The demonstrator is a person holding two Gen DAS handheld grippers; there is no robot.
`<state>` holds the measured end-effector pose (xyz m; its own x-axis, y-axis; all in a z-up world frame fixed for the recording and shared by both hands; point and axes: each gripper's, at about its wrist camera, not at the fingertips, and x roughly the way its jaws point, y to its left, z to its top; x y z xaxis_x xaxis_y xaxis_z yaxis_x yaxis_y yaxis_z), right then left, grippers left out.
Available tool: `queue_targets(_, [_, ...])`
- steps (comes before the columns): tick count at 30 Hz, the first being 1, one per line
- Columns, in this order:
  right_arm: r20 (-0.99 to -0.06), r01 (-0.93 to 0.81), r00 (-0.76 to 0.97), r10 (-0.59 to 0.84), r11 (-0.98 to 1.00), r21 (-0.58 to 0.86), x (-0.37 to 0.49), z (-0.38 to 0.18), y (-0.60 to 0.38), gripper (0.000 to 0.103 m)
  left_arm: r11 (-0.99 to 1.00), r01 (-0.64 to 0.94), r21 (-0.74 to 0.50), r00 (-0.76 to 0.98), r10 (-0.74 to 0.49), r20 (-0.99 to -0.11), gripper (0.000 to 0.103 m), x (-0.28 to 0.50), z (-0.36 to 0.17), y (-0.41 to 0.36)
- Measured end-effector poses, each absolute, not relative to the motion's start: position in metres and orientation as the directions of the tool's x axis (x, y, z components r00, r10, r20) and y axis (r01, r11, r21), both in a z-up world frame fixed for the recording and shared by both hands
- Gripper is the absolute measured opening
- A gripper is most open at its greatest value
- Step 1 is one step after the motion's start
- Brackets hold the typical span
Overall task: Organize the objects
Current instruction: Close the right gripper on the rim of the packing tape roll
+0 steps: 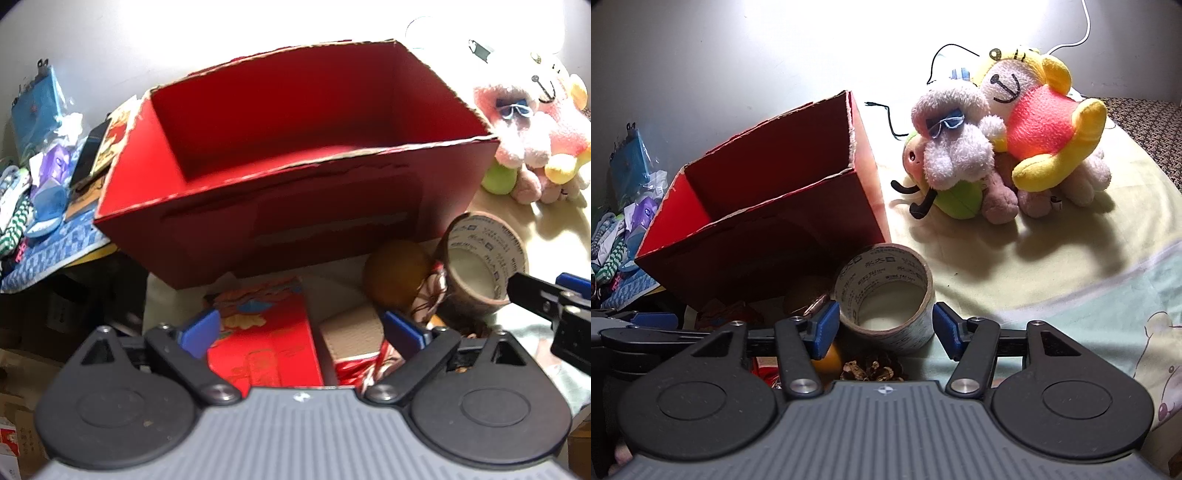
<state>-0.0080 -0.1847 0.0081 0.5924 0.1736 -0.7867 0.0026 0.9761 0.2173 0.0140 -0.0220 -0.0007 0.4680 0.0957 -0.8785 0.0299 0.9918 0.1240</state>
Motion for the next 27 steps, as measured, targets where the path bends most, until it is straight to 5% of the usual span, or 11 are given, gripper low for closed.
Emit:
queue_targets(7, [-0.794,0.002,0.578,0.186,0.973,0.230,0.008,0.001,-0.205,0.055,0.998,0.048,0.046,0.483,0.017,-0.875,0.077,0.021,0.012,-0.024])
queue_targets(14, [-0.812,-0.013,0.530,0.245,0.960,0.281,0.030,-0.012,-0.224,0.044,0.972,0.127,-0.199,0.464,-0.235,-0.854,0.057,0.024,0.019,-0.032])
queue_targets(20, [-0.825,-0.054,0.487,0.286,0.953,0.298,0.049,-0.025,-0.227,0.038,0.945,0.161,-0.284,0.460,-0.326,-0.826,0.053,0.030,0.016,-0.046])
queue_targets(27, [-0.823,-0.089,0.441,0.359,0.930,0.357,0.065,-0.040,-0.235,0.013,0.937,0.174,-0.302,0.424,-0.348,-0.836,0.052,0.046,0.006,-0.061])
